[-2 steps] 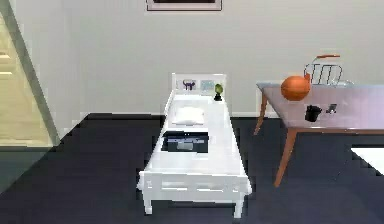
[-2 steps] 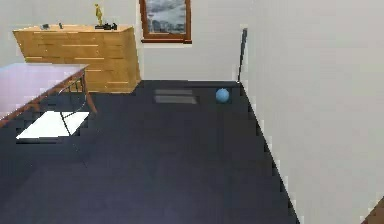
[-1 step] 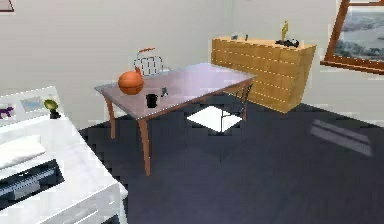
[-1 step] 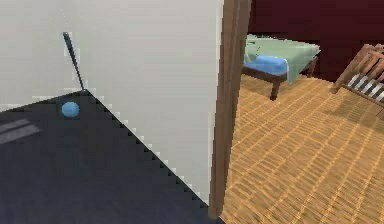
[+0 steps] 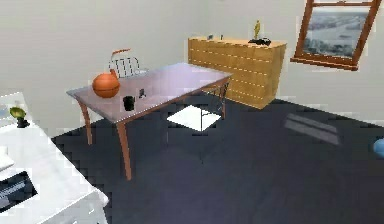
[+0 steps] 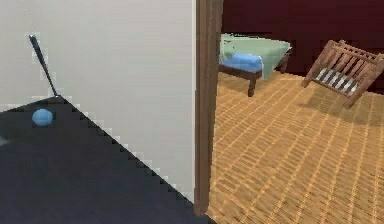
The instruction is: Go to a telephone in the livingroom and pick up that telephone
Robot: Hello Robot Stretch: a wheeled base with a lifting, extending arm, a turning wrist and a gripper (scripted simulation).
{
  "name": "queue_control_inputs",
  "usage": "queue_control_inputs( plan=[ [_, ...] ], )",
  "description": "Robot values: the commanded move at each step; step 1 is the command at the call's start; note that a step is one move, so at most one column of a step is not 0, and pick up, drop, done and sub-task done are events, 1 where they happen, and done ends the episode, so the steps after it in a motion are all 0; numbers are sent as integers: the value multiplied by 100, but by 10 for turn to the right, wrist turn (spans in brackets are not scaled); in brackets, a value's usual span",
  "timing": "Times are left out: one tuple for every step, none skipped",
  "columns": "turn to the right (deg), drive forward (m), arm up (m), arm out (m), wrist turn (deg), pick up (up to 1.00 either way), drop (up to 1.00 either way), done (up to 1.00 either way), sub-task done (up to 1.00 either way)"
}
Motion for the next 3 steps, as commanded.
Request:
queue_control_inputs(
  plan=[
    [0, 45, 0, 0, 0, 0, 0, 0, 0],
    [-450, 0, 0, 0, 0, 0, 0, 0, 0],
    [-450, 0, 0, 0, 0, 0, 0, 0, 0]
  ],
)
